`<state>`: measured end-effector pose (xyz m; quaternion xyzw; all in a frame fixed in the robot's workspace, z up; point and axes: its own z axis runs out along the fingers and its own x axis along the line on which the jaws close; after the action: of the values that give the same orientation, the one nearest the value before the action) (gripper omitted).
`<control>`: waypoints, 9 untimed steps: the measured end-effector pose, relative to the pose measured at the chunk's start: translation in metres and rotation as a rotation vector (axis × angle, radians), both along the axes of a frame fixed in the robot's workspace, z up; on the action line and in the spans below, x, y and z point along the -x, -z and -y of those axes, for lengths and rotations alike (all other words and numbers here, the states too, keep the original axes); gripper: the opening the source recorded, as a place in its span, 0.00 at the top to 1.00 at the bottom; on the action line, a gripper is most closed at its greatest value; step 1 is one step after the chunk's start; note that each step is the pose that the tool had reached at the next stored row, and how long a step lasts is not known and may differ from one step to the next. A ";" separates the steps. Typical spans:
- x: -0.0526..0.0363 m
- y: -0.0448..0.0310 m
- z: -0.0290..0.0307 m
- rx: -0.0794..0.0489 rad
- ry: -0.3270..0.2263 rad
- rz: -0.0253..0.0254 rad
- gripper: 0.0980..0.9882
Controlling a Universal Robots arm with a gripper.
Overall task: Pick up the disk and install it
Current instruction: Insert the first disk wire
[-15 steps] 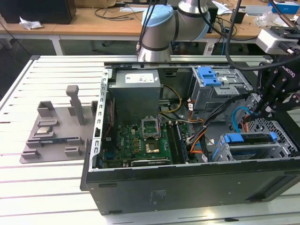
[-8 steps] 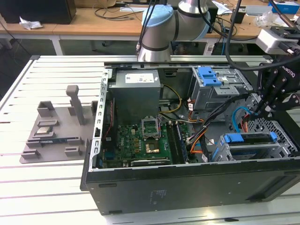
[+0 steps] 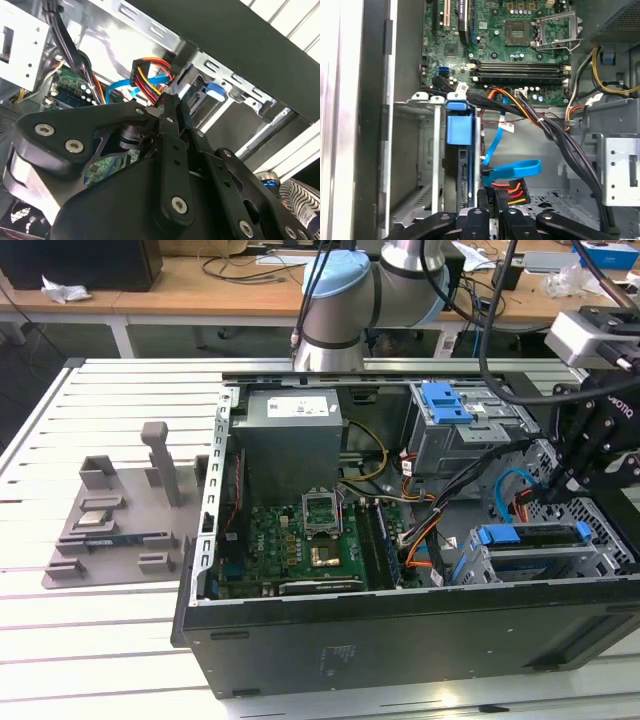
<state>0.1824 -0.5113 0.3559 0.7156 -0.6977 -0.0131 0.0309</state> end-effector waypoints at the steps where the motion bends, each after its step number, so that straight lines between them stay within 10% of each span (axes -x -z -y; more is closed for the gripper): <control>1: 0.0006 0.0001 0.0020 0.000 0.000 -0.0001 0.92; 9: 0.0030 0.0021 0.0216 0.000 0.000 0.0000 0.92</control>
<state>0.1794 -0.5329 0.3538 0.7157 -0.6976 -0.0131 0.0308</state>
